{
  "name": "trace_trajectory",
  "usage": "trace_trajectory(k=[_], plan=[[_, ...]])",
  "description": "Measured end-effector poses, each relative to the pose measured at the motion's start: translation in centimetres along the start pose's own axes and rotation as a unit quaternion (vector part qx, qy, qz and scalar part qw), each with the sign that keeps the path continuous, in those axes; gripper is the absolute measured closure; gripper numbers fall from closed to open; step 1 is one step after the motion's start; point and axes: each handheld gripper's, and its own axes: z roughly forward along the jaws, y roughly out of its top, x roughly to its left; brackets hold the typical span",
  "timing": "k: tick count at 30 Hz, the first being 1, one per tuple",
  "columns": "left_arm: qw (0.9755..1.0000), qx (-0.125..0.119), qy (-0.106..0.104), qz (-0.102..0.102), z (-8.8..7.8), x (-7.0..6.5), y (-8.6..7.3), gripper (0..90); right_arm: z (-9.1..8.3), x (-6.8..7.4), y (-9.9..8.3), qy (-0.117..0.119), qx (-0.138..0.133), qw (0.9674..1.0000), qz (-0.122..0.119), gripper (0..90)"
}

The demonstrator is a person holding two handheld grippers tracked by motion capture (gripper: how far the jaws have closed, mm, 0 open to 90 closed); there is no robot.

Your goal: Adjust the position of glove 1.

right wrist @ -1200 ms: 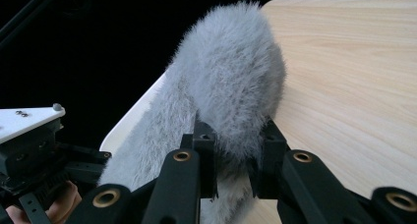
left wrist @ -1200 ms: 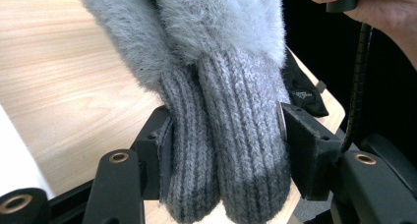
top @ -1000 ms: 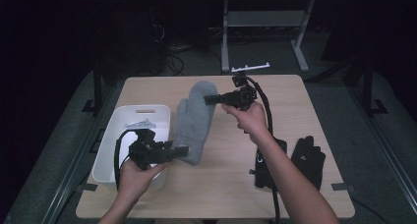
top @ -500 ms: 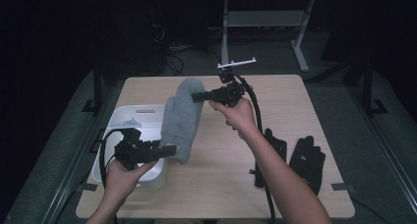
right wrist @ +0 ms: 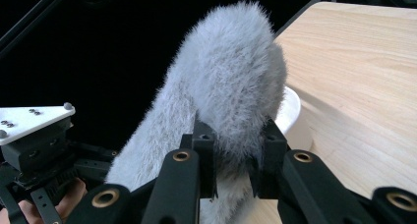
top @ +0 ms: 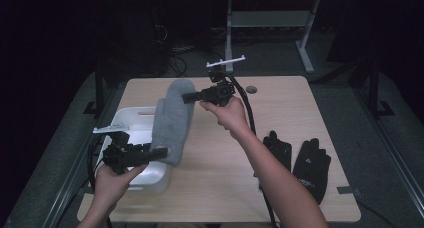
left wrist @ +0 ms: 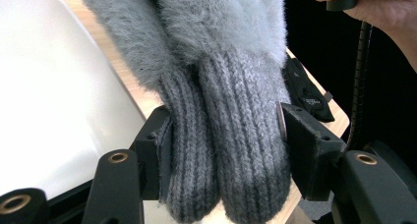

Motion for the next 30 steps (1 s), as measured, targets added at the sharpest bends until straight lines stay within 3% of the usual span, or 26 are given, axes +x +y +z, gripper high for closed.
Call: trace_trajectory(k=[26, 30], plan=[[0.9995, -0.011, 0.023, -0.018, -2.5, 2.6, -1.2, 41.7, 4.7, 0.9, 1.2, 0.015, 0.022, 0.9996, -0.007, 75.6], [0.9991, -0.016, 0.024, -0.030, -2.6, 3.0, -1.5, 41.5, 5.2, 0.8, 1.2, 0.015, 0.027, 0.9995, -0.007, 75.6]])
